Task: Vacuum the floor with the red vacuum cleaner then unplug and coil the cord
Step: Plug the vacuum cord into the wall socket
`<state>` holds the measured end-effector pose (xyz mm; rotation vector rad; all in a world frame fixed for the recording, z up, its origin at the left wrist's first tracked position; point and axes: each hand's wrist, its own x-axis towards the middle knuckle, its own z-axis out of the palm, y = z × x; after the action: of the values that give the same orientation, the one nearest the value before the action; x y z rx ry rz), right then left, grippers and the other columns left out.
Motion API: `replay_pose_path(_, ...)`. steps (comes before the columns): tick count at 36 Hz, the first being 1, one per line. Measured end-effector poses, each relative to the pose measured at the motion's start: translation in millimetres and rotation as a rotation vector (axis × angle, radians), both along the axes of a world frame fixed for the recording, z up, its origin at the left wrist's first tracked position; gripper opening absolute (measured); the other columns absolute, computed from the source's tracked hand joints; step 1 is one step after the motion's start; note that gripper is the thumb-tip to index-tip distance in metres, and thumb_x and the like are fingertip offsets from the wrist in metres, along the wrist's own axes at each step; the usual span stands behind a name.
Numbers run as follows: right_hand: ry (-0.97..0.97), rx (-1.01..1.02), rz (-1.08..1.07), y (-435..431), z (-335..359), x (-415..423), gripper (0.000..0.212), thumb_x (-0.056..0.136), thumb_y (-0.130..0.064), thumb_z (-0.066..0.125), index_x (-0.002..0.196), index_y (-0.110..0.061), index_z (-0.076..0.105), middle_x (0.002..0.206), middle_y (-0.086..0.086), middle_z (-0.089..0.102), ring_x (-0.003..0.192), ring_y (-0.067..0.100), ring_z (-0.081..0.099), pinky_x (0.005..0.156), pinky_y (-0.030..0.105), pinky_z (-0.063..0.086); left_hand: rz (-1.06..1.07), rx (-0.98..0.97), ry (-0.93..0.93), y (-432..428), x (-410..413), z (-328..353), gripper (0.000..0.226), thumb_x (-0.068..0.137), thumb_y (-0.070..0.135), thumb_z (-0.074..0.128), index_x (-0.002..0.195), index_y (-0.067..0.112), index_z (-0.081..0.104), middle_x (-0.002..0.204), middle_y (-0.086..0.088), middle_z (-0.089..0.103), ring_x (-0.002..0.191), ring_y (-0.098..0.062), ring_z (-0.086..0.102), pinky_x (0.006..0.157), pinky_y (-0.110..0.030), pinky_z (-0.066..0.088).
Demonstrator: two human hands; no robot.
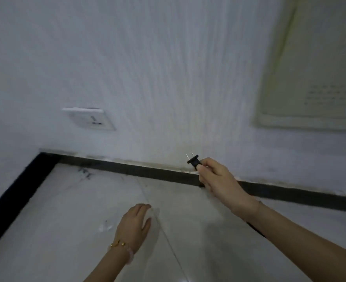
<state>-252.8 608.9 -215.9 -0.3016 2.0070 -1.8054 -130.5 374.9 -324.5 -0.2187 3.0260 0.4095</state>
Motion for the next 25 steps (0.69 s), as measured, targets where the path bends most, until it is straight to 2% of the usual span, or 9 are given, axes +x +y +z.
replay_pose_path(3,0.021,-0.028,0.073,-60,15,-3,0.021,0.099,-0.016,0.042,0.085,-0.017,0.057,0.045,-0.014,0.04,0.04,0.001,0.032,0.042,0.013,0.025,0.134,0.029,0.032,-33,21,11,0.038,0.083,0.031,0.048,0.112,0.012,0.064,0.11,-0.004,0.069,0.095,-0.024,0.067,0.082,-0.029,0.052)
replay_pose_path(7,-0.012,-0.06,0.14,-131,33,1,0.02,0.099,-0.02,0.041,0.091,-0.017,0.059,0.056,-0.006,0.037,0.038,0.001,0.029,0.037,0.014,0.024,0.239,0.025,0.06,-75,51,20,0.064,0.079,0.048,0.024,0.119,0.014,0.06,0.119,-0.002,0.064,0.105,-0.023,0.063,0.089,-0.03,0.05)
replay_pose_path(10,-0.058,-0.077,0.145,-173,42,3,0.022,0.1,-0.023,0.041,0.1,-0.013,0.06,0.058,-0.002,0.036,0.039,0.002,0.029,0.036,0.015,0.024,0.315,0.01,0.053,-103,68,16,0.054,0.084,0.043,0.035,0.123,0.013,0.058,0.124,-0.003,0.062,0.111,-0.023,0.06,0.094,-0.03,0.047)
replay_pose_path(15,-0.14,-0.073,0.092,-223,47,5,0.024,0.1,-0.027,0.039,0.087,-0.018,0.057,0.059,-0.001,0.036,0.044,0.007,0.028,0.036,0.016,0.023,0.368,0.035,-0.037,-137,88,-6,0.049,0.089,0.036,0.043,0.134,0.017,0.049,0.136,0.001,0.052,0.125,-0.02,0.051,0.105,-0.029,0.039)
replay_pose_path(16,-0.16,-0.08,0.08,-232,48,4,0.023,0.1,-0.026,0.039,0.086,-0.017,0.056,0.059,-0.001,0.037,0.044,0.007,0.028,0.037,0.017,0.023,0.361,0.018,-0.027,-144,92,-12,0.047,0.087,0.035,0.044,0.129,0.016,0.054,0.131,0.001,0.057,0.12,-0.019,0.056,0.101,-0.027,0.043)
replay_pose_path(18,-0.194,-0.099,0.048,-246,50,2,0.022,0.1,-0.024,0.039,0.086,-0.016,0.054,0.059,0.0,0.039,0.043,0.007,0.029,0.037,0.017,0.023,0.325,0.033,-0.014,-153,99,-20,0.043,0.079,0.036,0.044,0.108,0.017,0.07,0.108,0.003,0.071,0.095,-0.012,0.069,0.081,-0.019,0.053)
replay_pose_path(20,-0.221,-0.103,0.008,-257,50,1,0.023,0.101,-0.022,0.037,0.085,-0.016,0.052,0.059,0.0,0.041,0.042,0.007,0.029,0.036,0.016,0.024,0.261,0.031,-0.066,-159,102,-25,0.048,0.069,0.041,0.039,0.093,0.02,0.075,0.091,0.006,0.075,0.078,-0.007,0.072,0.065,-0.015,0.054)
replay_pose_path(25,-0.215,-0.09,-0.101,-272,47,-1,0.025,0.101,-0.022,0.036,0.083,-0.018,0.052,0.06,0.0,0.043,0.047,0.008,0.032,0.036,0.016,0.025,0.173,-0.03,-0.124,-168,104,-39,0.051,0.065,0.041,0.038,0.092,0.02,0.075,0.092,0.005,0.075,0.079,-0.008,0.072,0.064,-0.017,0.056)
